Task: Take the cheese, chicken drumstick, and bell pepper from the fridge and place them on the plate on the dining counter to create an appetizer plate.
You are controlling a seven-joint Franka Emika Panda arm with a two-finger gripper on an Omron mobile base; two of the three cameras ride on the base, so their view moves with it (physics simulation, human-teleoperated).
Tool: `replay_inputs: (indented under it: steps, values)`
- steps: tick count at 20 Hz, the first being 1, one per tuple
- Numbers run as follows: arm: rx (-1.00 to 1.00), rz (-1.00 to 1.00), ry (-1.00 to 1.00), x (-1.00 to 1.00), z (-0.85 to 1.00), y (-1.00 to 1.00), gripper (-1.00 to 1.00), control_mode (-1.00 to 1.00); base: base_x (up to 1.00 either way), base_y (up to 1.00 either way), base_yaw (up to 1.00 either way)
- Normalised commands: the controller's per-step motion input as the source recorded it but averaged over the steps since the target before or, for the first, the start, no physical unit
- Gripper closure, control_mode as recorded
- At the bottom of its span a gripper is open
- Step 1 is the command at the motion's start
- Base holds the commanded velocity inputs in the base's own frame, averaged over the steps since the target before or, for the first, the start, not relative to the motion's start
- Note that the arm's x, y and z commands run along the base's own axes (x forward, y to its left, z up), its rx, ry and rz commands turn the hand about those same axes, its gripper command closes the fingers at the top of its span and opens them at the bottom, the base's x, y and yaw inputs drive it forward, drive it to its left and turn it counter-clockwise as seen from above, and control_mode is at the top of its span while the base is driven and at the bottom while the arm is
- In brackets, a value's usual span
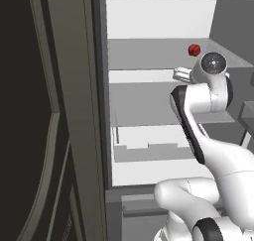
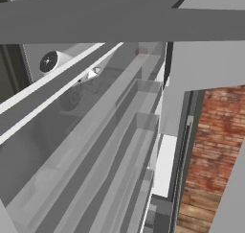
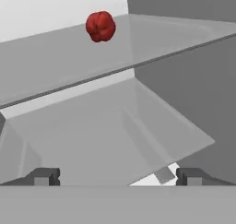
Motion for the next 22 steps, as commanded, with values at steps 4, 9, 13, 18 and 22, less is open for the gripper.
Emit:
replay_inputs:
  steps: [4, 9, 13, 18, 22]
  values:
    - [0.00, -0.08, -0.04, 0.05, 0.46, -0.01, -1.00, -1.00, 0.00, 0.00, 0.00]
    - [0.00, -0.09, 0.00, 0.00, 0.51, -0.02, -1.00, -1.00, 0.00, 0.00, 0.00]
    - [0.00, -0.08, 0.00, 0.00, 0.44, 0.00, -1.00, -1.00, 0.00, 0.00, 0.00]
    - [0.00, -0.08, 0.19, 0.22, 0.18, -0.22, -1.00, -1.00, 0.00, 0.00, 0.00]
    - [0.00, -0.04, 0.20, 0.46, 0.07, -0.25, -1.00, -1.00, 0.00, 0.00, 0.00]
